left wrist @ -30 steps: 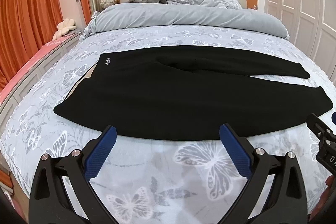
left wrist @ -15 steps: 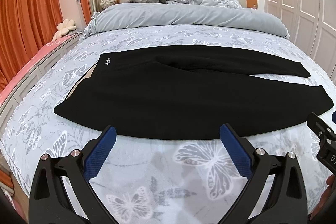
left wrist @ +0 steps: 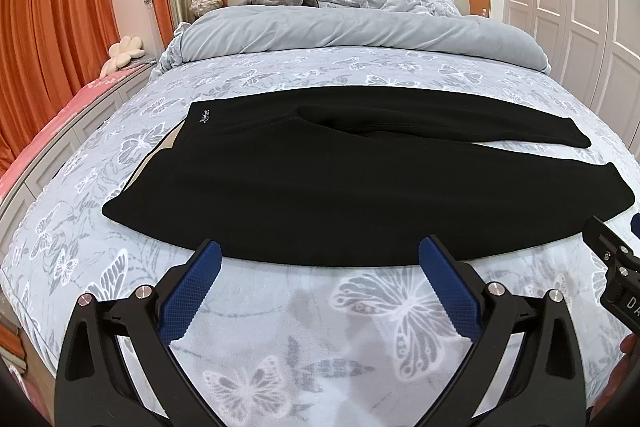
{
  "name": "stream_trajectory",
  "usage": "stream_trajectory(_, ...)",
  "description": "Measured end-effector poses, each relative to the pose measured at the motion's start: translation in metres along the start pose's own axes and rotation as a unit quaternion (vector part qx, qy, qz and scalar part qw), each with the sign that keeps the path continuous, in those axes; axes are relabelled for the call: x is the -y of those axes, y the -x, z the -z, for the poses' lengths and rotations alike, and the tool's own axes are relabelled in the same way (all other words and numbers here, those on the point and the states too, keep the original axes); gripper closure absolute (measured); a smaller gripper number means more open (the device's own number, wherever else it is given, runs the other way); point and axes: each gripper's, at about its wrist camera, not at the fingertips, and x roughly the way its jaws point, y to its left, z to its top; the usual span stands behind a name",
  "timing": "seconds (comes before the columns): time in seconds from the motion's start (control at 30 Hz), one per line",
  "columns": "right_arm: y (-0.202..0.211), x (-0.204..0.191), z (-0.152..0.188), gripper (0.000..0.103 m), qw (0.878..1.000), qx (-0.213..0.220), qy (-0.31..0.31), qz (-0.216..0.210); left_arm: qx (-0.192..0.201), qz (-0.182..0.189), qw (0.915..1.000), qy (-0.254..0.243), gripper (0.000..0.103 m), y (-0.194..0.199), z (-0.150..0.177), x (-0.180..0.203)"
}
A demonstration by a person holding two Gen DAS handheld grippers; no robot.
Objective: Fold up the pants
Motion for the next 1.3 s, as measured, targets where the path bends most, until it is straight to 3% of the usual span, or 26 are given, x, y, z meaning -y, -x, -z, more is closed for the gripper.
stream_trajectory(0.5,-0.001,-0.001,0.002,0.006,1.000,-0.005,-0.001,-0.002,-0.003,0.002,1.0000,0.000,0.006,0.000,0.000,0.000)
stream_trajectory(0.6,-0.005,0.006,0.000,0.006,0.999,-0.029,0.002,-0.017,-0.017,0.024,0.9995,0.008,0.005,0.000,-0.006,-0.010)
stream_trajectory(0.73,-0.019,0.041,-0.027,0.006,0.997,-0.058,-0.003,-0.052,-0.032,0.075,0.9946,0.063,0.005,-0.015,-0.046,-0.063)
stream_trajectory(0.77,-0.029,0.058,-0.038,0.006,0.996,-0.065,-0.005,-0.057,-0.037,0.076,0.9936,0.074,0.005,-0.025,-0.058,-0.078)
stream_trajectory(0.87,-0.059,0.105,-0.071,0.006,0.996,-0.071,-0.023,-0.041,-0.043,0.030,0.9921,0.114,0.005,-0.067,-0.100,-0.137)
stream_trajectory(0.97,-0.103,0.156,-0.104,0.006,0.997,-0.072,-0.025,0.018,-0.061,0.001,0.9897,0.130,0.005,-0.123,-0.137,-0.184)
stream_trajectory(1.07,-0.155,0.203,-0.133,0.006,0.993,-0.089,-0.043,0.057,-0.108,-0.030,0.9820,0.152,0.005,-0.196,-0.163,-0.228)
stream_trajectory(1.2,-0.233,0.256,-0.164,0.006,0.986,-0.120,-0.080,0.082,-0.150,-0.031,0.9680,0.199,0.005,-0.285,-0.177,-0.255)
stream_trajectory(1.3,-0.280,0.277,-0.178,0.006,0.981,-0.141,-0.091,0.097,-0.179,-0.043,0.9616,0.204,0.005,-0.337,-0.179,-0.258)
